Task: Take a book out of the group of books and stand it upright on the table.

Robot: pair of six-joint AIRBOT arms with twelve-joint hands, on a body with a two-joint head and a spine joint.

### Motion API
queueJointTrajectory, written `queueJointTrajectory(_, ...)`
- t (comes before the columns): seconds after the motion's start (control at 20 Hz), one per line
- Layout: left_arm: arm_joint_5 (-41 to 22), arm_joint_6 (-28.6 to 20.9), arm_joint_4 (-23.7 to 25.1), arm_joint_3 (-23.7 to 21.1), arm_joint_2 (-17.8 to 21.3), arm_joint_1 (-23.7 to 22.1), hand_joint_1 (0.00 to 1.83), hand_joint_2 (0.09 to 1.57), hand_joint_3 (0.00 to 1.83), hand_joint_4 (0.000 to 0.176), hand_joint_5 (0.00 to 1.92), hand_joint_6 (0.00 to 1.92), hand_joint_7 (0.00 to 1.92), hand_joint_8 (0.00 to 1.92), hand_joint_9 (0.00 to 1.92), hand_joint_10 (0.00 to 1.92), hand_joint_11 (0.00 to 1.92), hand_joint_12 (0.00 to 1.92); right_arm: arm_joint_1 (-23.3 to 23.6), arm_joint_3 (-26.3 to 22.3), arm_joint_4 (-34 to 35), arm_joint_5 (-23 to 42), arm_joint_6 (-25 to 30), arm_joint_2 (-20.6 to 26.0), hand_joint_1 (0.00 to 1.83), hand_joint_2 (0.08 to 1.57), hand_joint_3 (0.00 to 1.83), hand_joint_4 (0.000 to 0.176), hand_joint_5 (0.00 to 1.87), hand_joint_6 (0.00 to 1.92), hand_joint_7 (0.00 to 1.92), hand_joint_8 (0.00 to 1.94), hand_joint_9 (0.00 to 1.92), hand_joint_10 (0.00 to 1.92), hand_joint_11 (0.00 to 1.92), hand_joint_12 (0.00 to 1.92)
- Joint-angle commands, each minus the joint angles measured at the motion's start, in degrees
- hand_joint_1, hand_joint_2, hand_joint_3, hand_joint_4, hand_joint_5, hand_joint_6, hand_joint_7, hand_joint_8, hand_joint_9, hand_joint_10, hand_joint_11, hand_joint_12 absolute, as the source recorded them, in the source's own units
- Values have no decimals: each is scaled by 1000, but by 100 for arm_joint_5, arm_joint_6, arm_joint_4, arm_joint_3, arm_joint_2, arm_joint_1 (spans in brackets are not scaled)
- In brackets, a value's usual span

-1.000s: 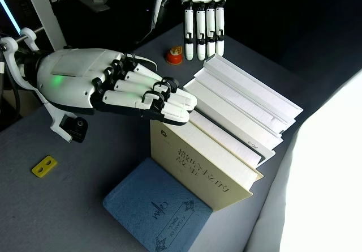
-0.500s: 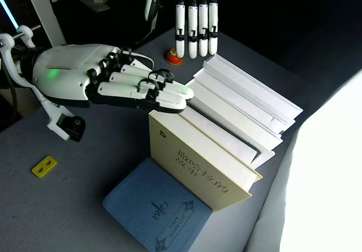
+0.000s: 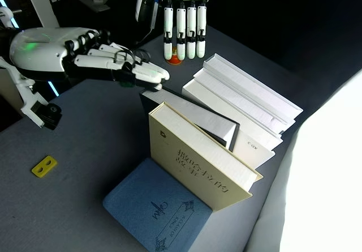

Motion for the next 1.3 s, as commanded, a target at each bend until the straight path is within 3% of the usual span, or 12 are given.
queueJointTrajectory(0.0, 488, -7, 48, -2, 17, -56, 0, 1256, 0, 41, 84, 8, 105, 6, 37, 7, 0, 173, -12, -64, -291, 303, -41, 47, 87, 1157, 0, 0, 790, 7, 312, 5, 169, 7, 0, 250)
queueJointTrajectory(0.15, 488, -7, 48, 68, 8, -54, 0, 1258, 0, 42, 46, 1, 62, 0, 5, 0, 0, 11, -131, -216, -291, 206, -51, 210, 75, 1162, 1, 0, 772, 2, 240, 0, 143, 0, 0, 230)
queueJointTrajectory(0.25, 488, -7, 48, 129, -26, -33, 0, 1260, 1, 44, 43, 2, 60, 2, 4, 2, 18, 9, -223, -327, -291, 128, -125, 296, 63, 1166, 2, 0, 756, 1, 246, 2, 145, 1, 0, 193)
queueJointTrajectory(0.4, 488, -7, 48, 214, -40, 248, 0, 1248, 0, 47, 45, 3, 81, 9, 26, 10, 40, 22, -353, -416, -291, 43, -284, 327, 81, 1163, 0, 0, 758, 3, 255, 4, 153, 1, 0, 301)
queueJointTrajectory(0.55, 489, -9, 48, 221, 20, 535, 0, 1232, 0, 35, 21, 1, 21, 0, 1, 0, 9, 14, -453, -424, -292, -101, -417, 329, 88, 1159, 0, 0, 759, 1, 266, 0, 171, 3, 0, 341)
queueJointTrajectory(0.6, 489, -9, 48, 226, 29, 565, 0, 1230, 0, 26, 21, 1, 5, 0, 0, 0, 19, 20, -495, -423, -292, -112, -432, 329, 85, 1158, 0, 0, 768, 4, 282, 4, 187, 7, 0, 404)
queueJointTrajectory(0.75, 489, -11, 48, 170, 5, 500, 0, 1226, 0, 0, 0, 0, 0, 0, 0, 0, 25, 28, -590, -422, -292, -301, -592, 328, 30, 1171, 3, 0, 710, 0, 245, 0, 154, 0, 0, 327)
queueJointTrajectory(0.95, 489, -11, 48, -54, -156, 197, 0, 1224, 0, 0, 0, 0, 0, 0, 0, 0, 0, 3, -709, -398, -294, -517, -715, 320, 54, 1168, 1, 0, 711, 2, 270, 2, 166, 7, 0, 319)
queueJointTrajectory(1.25, 488, -11, 48, -93, -100, 433, 0, 1229, 0, 0, 0, 0, 0, 0, 0, 0, 0, 0, -1035, -179, -316, -835, -869, 138, 86, 1161, 0, 0, 715, 5, 261, 0, 160, 1, 0, 304)
